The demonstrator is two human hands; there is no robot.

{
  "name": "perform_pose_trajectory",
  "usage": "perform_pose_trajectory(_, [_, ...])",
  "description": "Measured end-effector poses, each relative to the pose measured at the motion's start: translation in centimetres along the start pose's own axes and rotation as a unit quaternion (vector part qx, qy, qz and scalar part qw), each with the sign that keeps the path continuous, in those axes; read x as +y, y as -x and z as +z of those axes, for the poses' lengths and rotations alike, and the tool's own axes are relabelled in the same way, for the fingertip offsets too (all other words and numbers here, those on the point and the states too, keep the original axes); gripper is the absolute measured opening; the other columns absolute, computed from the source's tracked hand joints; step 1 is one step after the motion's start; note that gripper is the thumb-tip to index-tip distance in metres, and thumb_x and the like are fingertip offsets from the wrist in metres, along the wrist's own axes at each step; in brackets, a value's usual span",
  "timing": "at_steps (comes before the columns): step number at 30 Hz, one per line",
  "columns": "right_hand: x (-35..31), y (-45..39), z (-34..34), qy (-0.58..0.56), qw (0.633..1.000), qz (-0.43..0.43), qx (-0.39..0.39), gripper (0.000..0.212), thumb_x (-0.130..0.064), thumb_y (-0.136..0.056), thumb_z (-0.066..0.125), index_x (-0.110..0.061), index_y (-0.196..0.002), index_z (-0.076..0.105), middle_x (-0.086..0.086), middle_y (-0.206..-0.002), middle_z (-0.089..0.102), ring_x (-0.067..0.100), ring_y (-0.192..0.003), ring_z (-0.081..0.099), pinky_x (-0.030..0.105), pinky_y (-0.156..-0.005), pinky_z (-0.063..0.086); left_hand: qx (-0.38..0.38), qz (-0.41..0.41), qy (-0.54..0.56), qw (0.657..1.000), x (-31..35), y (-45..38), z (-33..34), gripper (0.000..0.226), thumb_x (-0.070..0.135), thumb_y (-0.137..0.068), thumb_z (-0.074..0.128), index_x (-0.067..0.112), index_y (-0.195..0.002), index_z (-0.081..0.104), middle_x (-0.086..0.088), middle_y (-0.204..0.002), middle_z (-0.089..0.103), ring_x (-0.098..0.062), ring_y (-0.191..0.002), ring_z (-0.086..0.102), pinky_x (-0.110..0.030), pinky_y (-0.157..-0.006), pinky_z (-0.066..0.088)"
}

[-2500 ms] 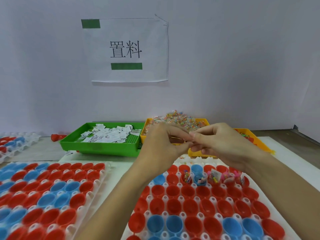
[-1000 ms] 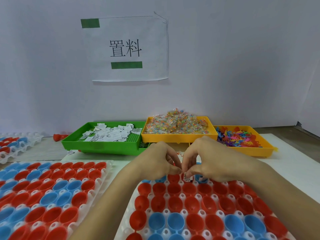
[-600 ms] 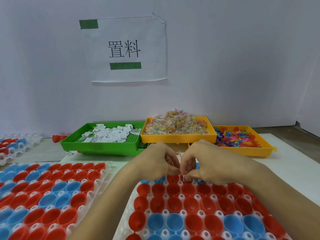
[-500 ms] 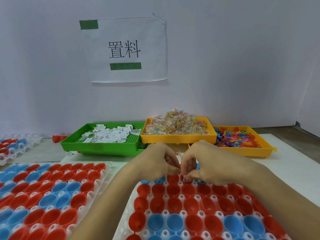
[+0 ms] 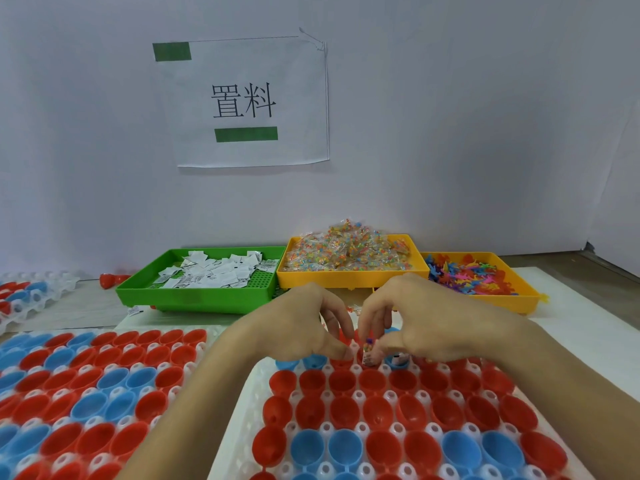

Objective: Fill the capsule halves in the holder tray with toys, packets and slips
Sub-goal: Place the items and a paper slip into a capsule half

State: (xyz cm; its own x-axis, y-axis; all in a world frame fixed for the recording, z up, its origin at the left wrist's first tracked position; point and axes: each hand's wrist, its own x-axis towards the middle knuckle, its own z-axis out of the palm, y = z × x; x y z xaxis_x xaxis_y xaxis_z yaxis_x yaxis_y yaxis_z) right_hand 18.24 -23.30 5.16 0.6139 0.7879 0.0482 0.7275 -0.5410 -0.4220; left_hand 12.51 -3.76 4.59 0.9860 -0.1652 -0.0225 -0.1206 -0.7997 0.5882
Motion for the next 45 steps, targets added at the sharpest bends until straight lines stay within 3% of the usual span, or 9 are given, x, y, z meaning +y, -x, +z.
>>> perform_pose_trajectory(8, [6.6, 1.6, -5.3, 0.001, 0.978, 0.081, 0.193, 0.01, -0.028, -0.087, 0.074, -0.035, -0.08, 0.074, -0.015, -0.079, 0.074, -0.003, -0.074, 0.065, 0.01, -0.064, 0.043, 0.056, 0.045, -0.007, 0.997, 1.0, -0.7, 2.3, 0.008, 0.028, -0.077, 0.083, 0.025, -0.077, 0.075, 0.01, -0.072, 0.062, 0.001, -0.053, 0.047, -0.009, -0.05, 0.033])
perform_pose_trajectory(15, [13.1, 3.5, -6.2, 0.012, 0.933, 0.208, 0.294, 0.008, -0.023, -0.092, 0.069, -0.027, -0.087, 0.073, -0.003, -0.09, 0.073, 0.012, -0.082, 0.064, 0.028, -0.077, 0.042, 0.088, 0.05, -0.016, 0.995, 0.7, -1.2, 3.2, 0.014, 0.022, -0.079, 0.08, 0.029, -0.069, 0.072, 0.007, -0.071, 0.065, 0.001, -0.057, 0.05, -0.011, -0.055, 0.038])
perform_pose_trajectory(20, [14.8, 3.1, -4.6, -0.004, 0.924, 0.227, 0.308, 0.01, -0.016, -0.095, 0.065, -0.02, -0.094, 0.075, 0.002, -0.095, 0.073, 0.013, -0.083, 0.061, 0.026, -0.073, 0.041, 0.083, 0.05, -0.003, 0.995, 0.4, -1.2, 3.0, 0.009, 0.022, -0.078, 0.081, 0.025, -0.076, 0.073, 0.004, -0.076, 0.07, -0.002, -0.063, 0.055, -0.02, -0.062, 0.048])
perform_pose_trajectory(25, [15.3, 2.0, -2.1, 0.0, 0.933, 0.234, 0.274, 0.02, -0.015, -0.099, 0.057, -0.018, -0.11, 0.073, 0.002, -0.117, 0.07, 0.014, -0.094, 0.057, 0.025, -0.083, 0.04, 0.087, 0.044, 0.015, 0.995, 0.0, -1.1, 2.4, 0.024, 0.032, -0.075, 0.084, 0.03, -0.091, 0.065, 0.007, -0.079, 0.068, -0.002, -0.067, 0.055, -0.021, -0.065, 0.048])
perform_pose_trajectory(30, [14.7, 1.1, -0.1, 0.028, 0.943, 0.259, 0.209, 0.03, -0.028, -0.105, 0.044, -0.03, -0.13, 0.06, -0.005, -0.14, 0.056, 0.021, -0.128, 0.049, 0.05, -0.107, 0.037, 0.1, 0.056, 0.033, 0.993, -0.2, -0.9, 1.4, 0.023, 0.04, -0.079, 0.079, 0.029, -0.094, 0.067, 0.008, -0.077, 0.066, -0.002, -0.066, 0.054, -0.02, -0.065, 0.047])
perform_pose_trajectory(32, [14.5, 0.8, 0.2, 0.05, 0.938, 0.278, 0.202, 0.033, -0.033, -0.106, 0.038, -0.031, -0.133, 0.058, -0.007, -0.143, 0.054, 0.021, -0.133, 0.045, 0.051, -0.109, 0.032, 0.113, 0.061, 0.042, 0.991, -0.2, -0.7, 0.9, 0.018, 0.04, -0.082, 0.076, 0.027, -0.092, 0.068, 0.008, -0.074, 0.064, -0.001, -0.065, 0.052, -0.015, -0.062, 0.043])
perform_pose_trajectory(37, [14.3, 0.8, 0.5, 0.056, 0.932, 0.288, 0.214, 0.033, -0.036, -0.106, 0.04, -0.028, -0.13, 0.062, -0.006, -0.139, 0.057, 0.022, -0.13, 0.046, 0.048, -0.104, 0.029, 0.14, 0.057, 0.081, 0.985, -0.1, -0.3, -0.4, 0.012, 0.035, -0.087, 0.072, 0.024, -0.088, 0.07, 0.009, -0.063, 0.061, -0.005, -0.059, 0.051, -0.013, -0.056, 0.04])
perform_pose_trajectory(41, [14.3, 0.7, 0.3, 0.057, 0.931, 0.276, 0.23, 0.029, -0.031, -0.103, 0.05, -0.022, -0.123, 0.069, -0.003, -0.134, 0.063, 0.023, -0.127, 0.052, 0.051, -0.107, 0.038, 0.146, 0.057, 0.075, 0.985, 0.0, 0.0, -0.9, 0.012, 0.035, -0.089, 0.069, 0.024, -0.09, 0.069, 0.004, -0.067, 0.063, -0.009, -0.061, 0.053, -0.025, -0.061, 0.046])
perform_pose_trajectory(45, [14.5, 0.7, 0.2, 0.039, 0.931, 0.24, 0.273, 0.022, -0.015, -0.099, 0.058, -0.008, -0.111, 0.076, 0.008, -0.118, 0.072, 0.023, -0.107, 0.061, 0.03, -0.092, 0.044, 0.151, 0.061, 0.078, 0.984, -0.1, 0.0, -1.3, 0.011, 0.033, -0.09, 0.068, 0.022, -0.089, 0.069, 0.004, -0.064, 0.062, -0.01, -0.059, 0.052, -0.028, -0.059, 0.046])
